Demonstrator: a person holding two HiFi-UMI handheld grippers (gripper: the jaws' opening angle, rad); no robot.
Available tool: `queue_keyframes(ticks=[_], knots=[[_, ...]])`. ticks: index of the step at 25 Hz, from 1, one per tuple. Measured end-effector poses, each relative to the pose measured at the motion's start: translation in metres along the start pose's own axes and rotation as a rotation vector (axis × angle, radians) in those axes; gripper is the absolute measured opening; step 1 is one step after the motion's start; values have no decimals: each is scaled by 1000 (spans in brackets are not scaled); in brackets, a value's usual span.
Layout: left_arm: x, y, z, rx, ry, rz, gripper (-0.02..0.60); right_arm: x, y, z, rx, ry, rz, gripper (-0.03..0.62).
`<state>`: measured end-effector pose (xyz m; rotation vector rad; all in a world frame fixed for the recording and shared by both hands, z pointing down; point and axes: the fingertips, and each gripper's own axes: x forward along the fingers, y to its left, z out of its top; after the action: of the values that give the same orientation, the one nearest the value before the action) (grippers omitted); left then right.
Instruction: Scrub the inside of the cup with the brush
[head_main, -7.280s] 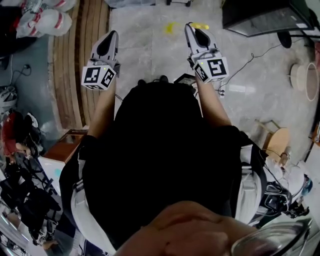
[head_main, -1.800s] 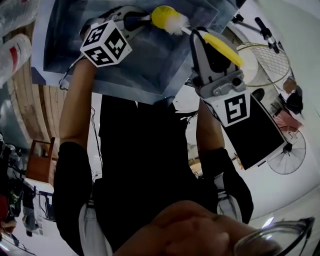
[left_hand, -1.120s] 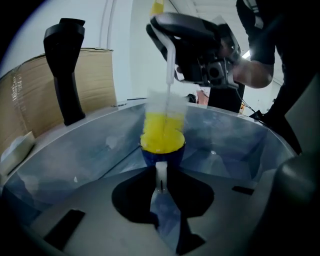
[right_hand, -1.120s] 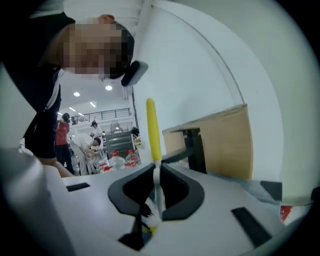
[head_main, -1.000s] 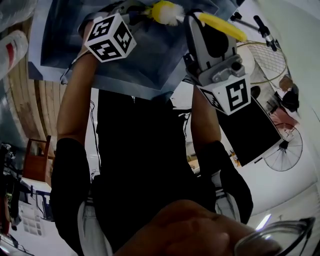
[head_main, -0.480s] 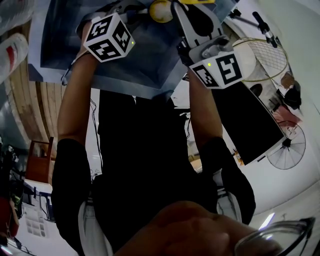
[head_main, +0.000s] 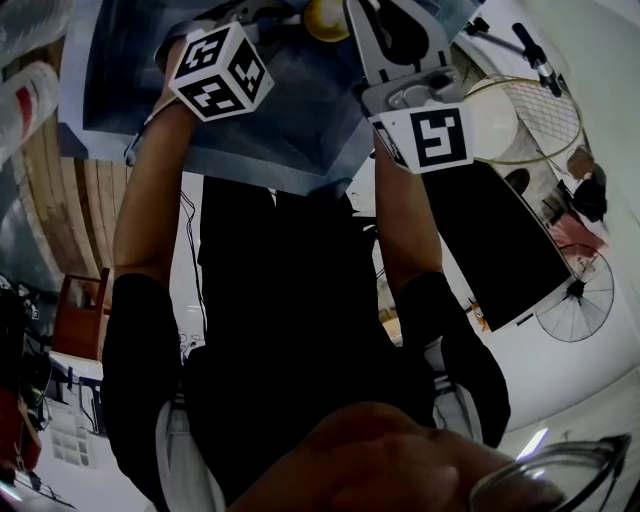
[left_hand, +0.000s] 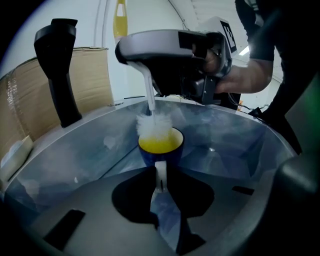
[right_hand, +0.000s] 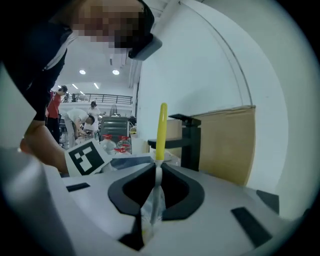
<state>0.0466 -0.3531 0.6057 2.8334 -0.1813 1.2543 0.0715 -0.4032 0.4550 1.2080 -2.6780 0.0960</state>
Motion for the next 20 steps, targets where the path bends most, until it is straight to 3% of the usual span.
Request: queue_keyframes(ticks=[5,12,20], knots=[[0,0,-2,-6,-6,1,81,4,3,-9,27,20,13,46],[1,-2,-2,-11,-9,-1,81,-47,-31,37,-24,-31,-59,52],[0,0,-2,-22,-9,-2,81,-28,-5,-21,91,51,-4,42]])
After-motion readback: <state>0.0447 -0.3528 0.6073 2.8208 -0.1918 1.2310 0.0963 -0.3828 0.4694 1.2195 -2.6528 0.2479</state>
